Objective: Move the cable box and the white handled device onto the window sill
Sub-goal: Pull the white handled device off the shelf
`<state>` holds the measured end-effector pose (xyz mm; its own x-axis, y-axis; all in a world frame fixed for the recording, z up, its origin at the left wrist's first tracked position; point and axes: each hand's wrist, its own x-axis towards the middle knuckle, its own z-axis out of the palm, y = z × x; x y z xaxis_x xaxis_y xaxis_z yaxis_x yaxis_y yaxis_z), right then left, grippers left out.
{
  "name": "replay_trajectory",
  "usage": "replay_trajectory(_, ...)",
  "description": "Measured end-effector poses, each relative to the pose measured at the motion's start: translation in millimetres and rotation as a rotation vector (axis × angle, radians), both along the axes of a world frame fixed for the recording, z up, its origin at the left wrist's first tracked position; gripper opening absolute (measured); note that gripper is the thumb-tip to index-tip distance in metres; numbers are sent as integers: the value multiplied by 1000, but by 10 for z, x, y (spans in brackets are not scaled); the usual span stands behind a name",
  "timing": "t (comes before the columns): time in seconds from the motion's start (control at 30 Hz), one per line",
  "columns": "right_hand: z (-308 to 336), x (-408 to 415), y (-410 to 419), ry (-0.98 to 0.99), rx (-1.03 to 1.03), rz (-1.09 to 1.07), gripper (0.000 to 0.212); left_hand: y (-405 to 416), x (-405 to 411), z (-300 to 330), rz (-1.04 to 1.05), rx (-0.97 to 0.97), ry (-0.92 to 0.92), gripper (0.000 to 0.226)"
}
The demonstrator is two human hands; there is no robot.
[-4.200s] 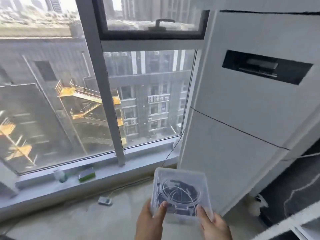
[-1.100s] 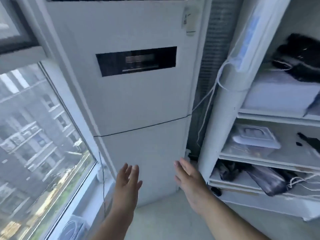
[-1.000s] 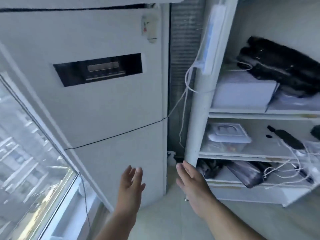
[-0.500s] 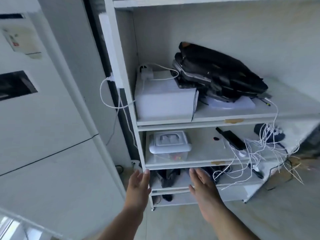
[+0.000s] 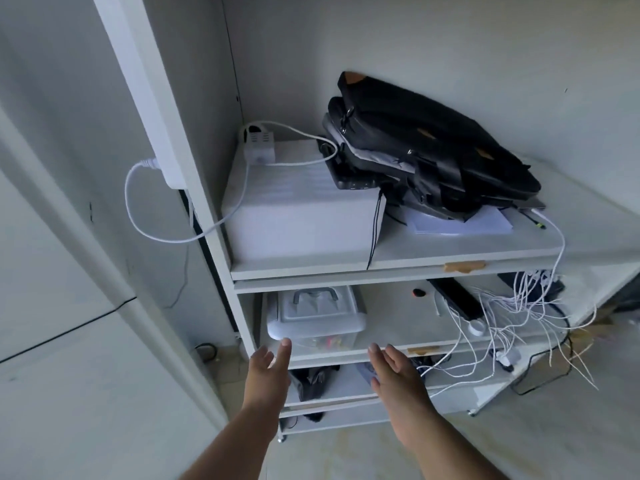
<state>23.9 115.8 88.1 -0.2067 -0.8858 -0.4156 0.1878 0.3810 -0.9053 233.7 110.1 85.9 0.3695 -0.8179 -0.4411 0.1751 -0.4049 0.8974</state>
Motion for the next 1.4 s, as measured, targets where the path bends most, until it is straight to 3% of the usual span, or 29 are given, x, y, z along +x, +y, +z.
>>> replay_trajectory(0.43,-469,35,-848,2,79,57,87,-724,-47,-454,45,160,-85,103)
replay_trajectory(0.57,-582,49,-1060,36,107,111,94,-918,-6,-565,-12,250,-209,68)
replay_trajectory(0.67,-688,70,-1218,68,101,100,95,-1030,38,-682,45,255,-218,81)
replay_trajectory(0.77,-731,143,-1317,168,133,97,84,-1068,32,-680,55,232,-201,103)
replay_trajectory(0.87,-777,225,-1389,210,117,55,61,-1078,10,-587,55,221,-172,91)
replay_trajectory(1.03,-822,229,-1358,192,158,20,49,-1018,-12,-527,79,179,-110,95)
replay_trajectory(1.23,-674,139,-1126,199,134,-18,41,-826,19,-729,81,171,-100,119)
replay_trajectory(1.3,-561,118,-1009,212,117,-25,47,-682,-53,-479,66,153,-97,110)
replay_trajectory(1.4,-413,107,-762,250,92,-43,55,-438,-117,-249,73,118,-77,79)
